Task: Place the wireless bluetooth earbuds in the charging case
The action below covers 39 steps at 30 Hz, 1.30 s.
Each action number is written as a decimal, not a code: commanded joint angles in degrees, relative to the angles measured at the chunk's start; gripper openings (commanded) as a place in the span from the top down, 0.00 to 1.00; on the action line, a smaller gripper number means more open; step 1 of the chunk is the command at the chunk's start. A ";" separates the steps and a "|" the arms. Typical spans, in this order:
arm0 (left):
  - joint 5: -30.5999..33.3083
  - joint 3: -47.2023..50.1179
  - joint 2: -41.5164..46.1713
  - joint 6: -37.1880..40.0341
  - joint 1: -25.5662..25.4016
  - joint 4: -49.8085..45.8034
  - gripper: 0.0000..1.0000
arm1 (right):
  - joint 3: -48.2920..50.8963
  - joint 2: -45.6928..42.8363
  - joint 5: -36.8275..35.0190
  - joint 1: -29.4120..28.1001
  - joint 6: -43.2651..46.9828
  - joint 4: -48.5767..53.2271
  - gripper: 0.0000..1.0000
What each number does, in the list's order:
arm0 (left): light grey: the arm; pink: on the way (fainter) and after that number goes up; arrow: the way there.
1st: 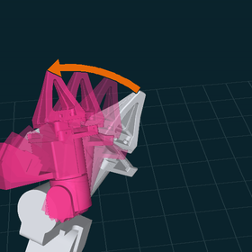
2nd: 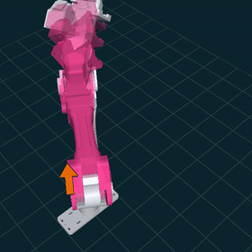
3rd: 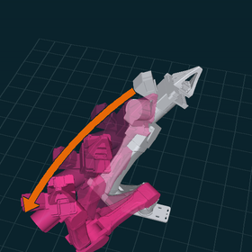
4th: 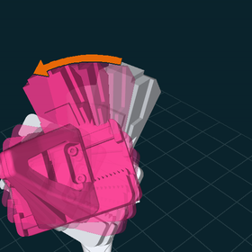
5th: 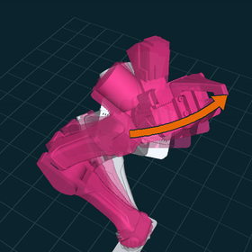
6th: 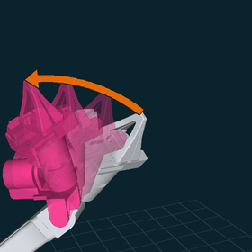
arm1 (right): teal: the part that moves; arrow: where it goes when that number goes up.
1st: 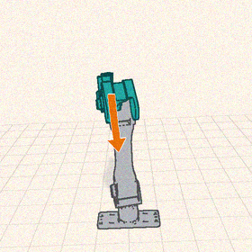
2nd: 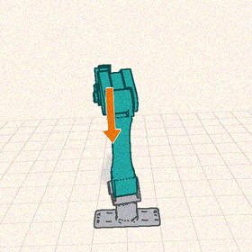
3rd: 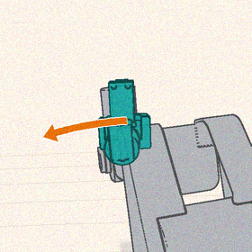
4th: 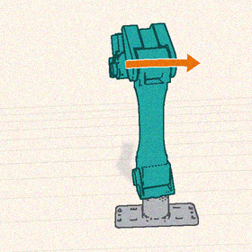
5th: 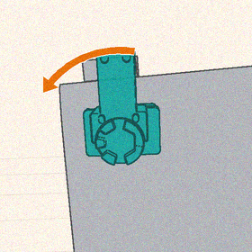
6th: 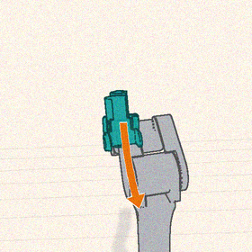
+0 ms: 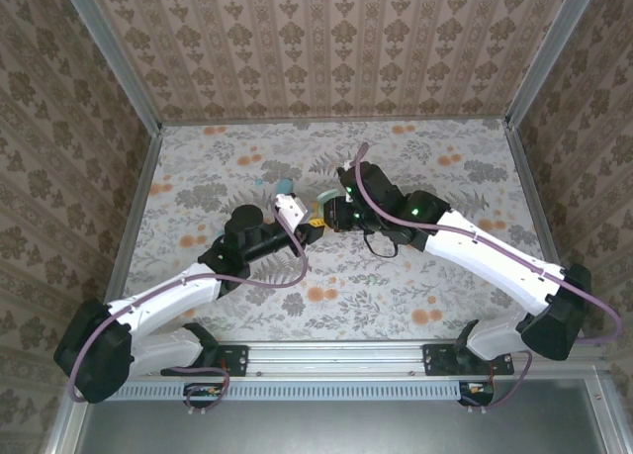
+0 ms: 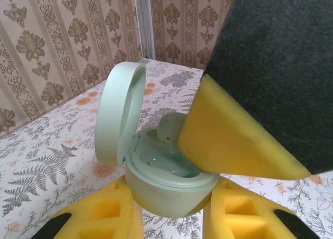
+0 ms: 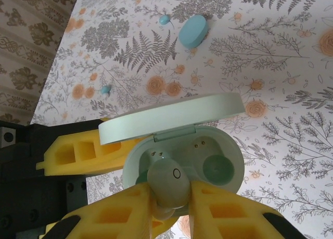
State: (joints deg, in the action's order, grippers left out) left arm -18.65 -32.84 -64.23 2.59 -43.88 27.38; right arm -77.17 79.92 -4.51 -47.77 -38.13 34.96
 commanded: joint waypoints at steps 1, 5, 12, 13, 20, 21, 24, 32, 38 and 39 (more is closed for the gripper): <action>-1.91 -0.47 -0.34 -1.44 -0.63 3.02 0.96 | -1.35 1.20 0.21 0.03 0.29 -0.69 0.77; -2.01 -0.56 -0.72 -1.62 -0.67 3.52 0.96 | -1.63 1.29 -0.64 -0.04 0.68 -1.19 0.77; -2.17 -0.22 -0.54 -1.67 -0.70 3.64 0.96 | -1.32 2.41 -0.94 -0.02 0.60 -1.75 0.77; -2.18 -0.21 -0.50 -1.69 -0.75 3.65 0.96 | -1.29 2.58 -1.00 0.03 0.60 -1.89 0.77; -2.21 -0.08 0.01 -1.61 -0.86 3.56 0.96 | -1.62 3.48 -1.43 0.04 1.02 -2.97 0.77; -2.20 0.01 0.07 -1.62 -0.85 3.57 0.96 | -1.78 3.53 -1.65 0.10 1.19 -2.97 0.77; -2.26 0.06 0.27 -1.60 -0.86 3.56 0.96 | -1.80 3.81 -1.82 0.08 1.36 -3.12 0.77; -2.44 -0.11 0.24 -1.45 -0.86 3.41 0.96 | -1.61 4.17 -1.37 0.07 1.02 -4.02 0.75; -2.44 -0.21 0.24 -1.49 -0.86 3.39 0.96 | -1.03 4.02 -1.12 0.07 0.52 -3.41 0.70; -2.44 -0.14 0.24 -1.45 -0.86 3.38 0.96 | -0.94 3.87 -1.03 0.09 0.43 -3.41 0.70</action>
State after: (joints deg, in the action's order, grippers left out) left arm -18.06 -32.60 -64.90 1.72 -43.86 26.20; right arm -77.71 82.81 -5.41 -47.77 -37.74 32.75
